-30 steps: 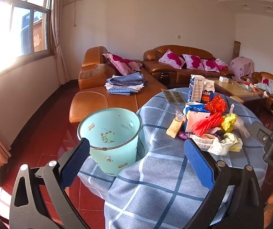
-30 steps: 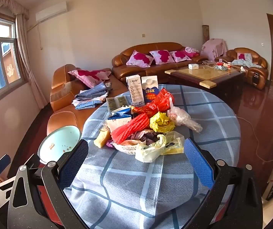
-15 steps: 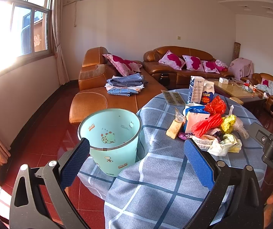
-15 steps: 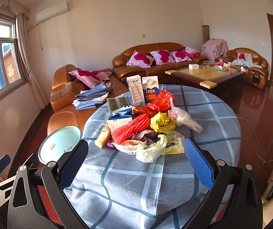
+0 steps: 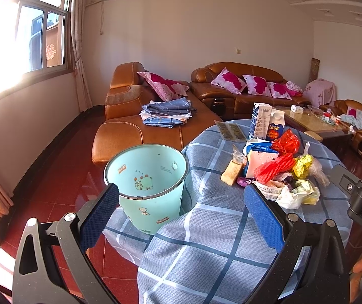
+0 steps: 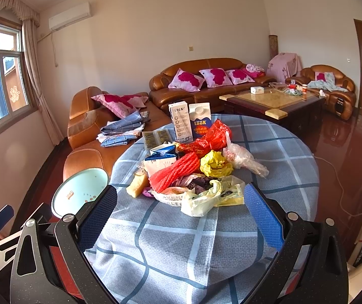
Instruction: Collect trash
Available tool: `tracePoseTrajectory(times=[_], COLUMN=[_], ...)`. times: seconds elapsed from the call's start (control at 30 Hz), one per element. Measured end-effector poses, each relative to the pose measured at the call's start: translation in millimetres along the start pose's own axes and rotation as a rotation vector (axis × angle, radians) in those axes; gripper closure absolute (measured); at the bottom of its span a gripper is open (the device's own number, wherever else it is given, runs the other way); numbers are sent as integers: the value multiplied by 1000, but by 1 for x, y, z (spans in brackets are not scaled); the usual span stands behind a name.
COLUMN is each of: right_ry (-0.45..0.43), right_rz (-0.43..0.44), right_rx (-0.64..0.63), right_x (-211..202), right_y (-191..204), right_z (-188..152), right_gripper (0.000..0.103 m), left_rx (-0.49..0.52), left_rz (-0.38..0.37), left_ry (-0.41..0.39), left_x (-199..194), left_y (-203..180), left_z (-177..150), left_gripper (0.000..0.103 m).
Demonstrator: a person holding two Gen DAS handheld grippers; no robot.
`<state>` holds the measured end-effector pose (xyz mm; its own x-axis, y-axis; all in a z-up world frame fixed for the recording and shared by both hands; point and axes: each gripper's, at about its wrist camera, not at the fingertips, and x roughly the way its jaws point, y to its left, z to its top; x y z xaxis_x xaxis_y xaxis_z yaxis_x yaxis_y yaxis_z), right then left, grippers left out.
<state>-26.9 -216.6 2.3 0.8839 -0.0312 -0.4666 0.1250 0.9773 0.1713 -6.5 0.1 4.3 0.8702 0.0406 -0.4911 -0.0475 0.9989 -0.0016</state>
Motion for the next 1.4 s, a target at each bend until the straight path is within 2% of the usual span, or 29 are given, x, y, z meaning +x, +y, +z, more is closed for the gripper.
tracePoseTrajectory(times=[1.4], right_ry=[-1], right_rz=[4], right_rx=[-3], right_x=[-2], right_y=[4], right_z=[0], right_gripper=[5], left_rx=[-6], left_rz=[2], left_ry=[0], left_x=[1], left_y=[3], left_z=[0], left_gripper=[6])
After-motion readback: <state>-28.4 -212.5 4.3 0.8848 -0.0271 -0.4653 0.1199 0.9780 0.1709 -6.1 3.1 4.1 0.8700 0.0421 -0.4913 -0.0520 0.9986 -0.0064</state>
